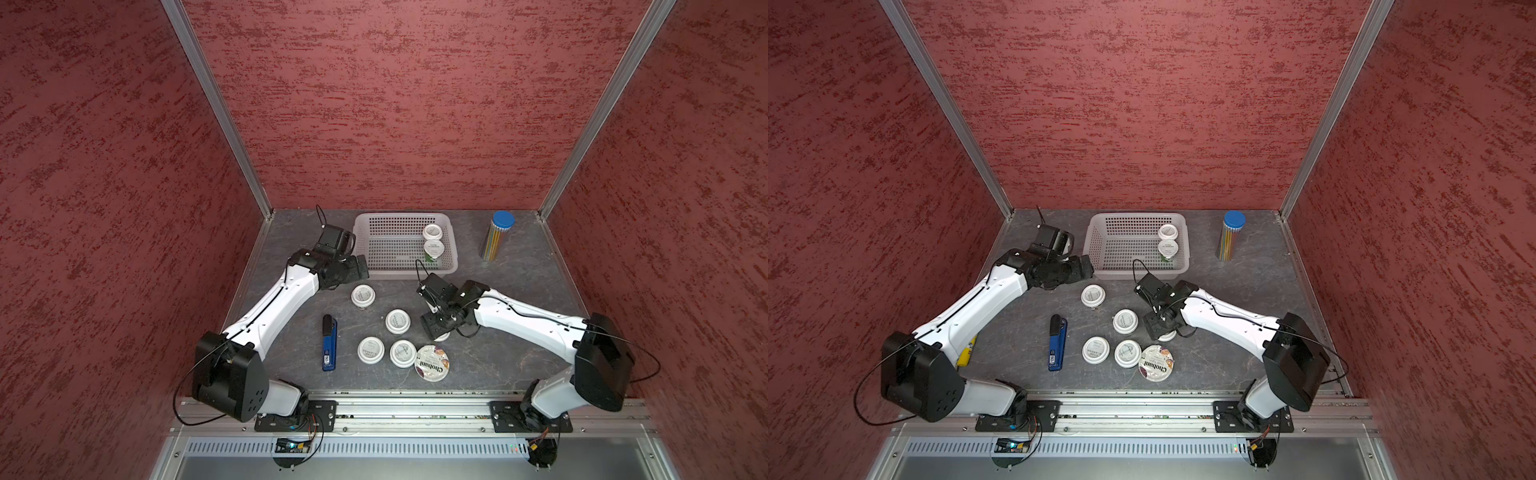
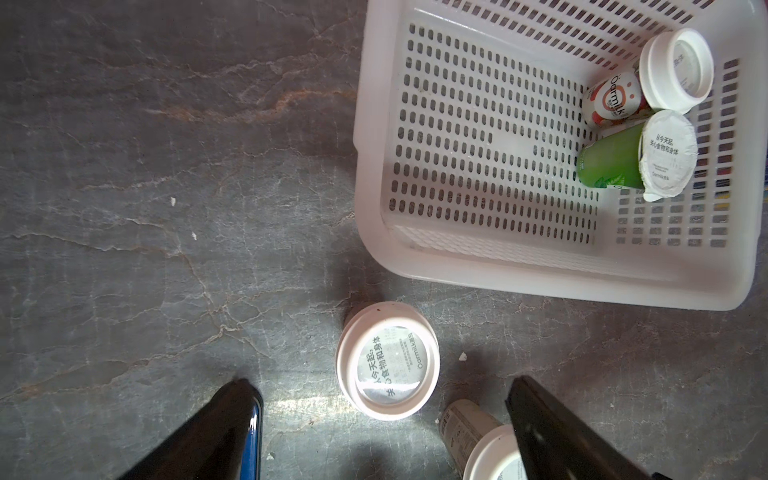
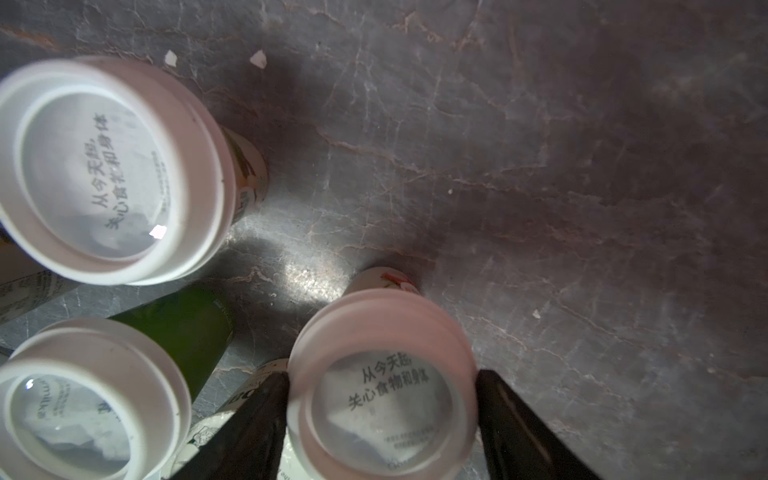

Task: Put the yogurt in the basket
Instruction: Pick up the yogurt from the center of the board, then place the yogurt in the basket.

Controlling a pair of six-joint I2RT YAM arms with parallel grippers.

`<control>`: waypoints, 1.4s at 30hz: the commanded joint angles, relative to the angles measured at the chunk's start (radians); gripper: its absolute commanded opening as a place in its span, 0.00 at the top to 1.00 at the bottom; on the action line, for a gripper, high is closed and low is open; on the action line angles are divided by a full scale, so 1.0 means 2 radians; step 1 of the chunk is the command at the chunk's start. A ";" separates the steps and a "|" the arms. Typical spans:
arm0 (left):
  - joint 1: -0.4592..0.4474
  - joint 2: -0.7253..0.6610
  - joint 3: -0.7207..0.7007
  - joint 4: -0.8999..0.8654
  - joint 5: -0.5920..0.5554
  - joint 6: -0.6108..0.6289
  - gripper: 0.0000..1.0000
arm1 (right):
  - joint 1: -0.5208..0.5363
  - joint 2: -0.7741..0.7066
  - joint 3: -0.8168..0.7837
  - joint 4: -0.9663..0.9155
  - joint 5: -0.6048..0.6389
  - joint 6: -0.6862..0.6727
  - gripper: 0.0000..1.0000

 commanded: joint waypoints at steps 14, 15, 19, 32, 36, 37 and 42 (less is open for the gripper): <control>-0.003 -0.010 0.045 -0.020 -0.012 0.023 0.00 | -0.081 0.049 0.242 -0.114 0.055 -0.082 0.26; -0.002 -0.010 0.045 -0.020 -0.012 0.024 0.00 | -0.086 0.058 0.261 -0.122 0.058 -0.086 0.26; 0.004 -0.008 0.045 -0.017 -0.009 0.029 0.00 | -0.109 0.106 0.347 -0.137 0.062 -0.100 0.26; 0.030 -0.001 0.039 -0.009 0.018 0.033 0.00 | -0.162 0.259 0.512 -0.153 0.028 -0.110 0.26; 0.035 0.001 0.037 -0.006 0.027 0.031 0.00 | -0.173 0.277 0.511 -0.152 0.021 -0.109 0.26; 0.035 0.001 0.036 -0.005 0.027 0.031 0.00 | -0.176 0.280 0.509 -0.151 0.020 -0.109 0.26; 0.040 0.003 0.034 -0.005 0.032 0.030 0.00 | -0.183 0.290 0.499 -0.144 0.011 -0.108 0.25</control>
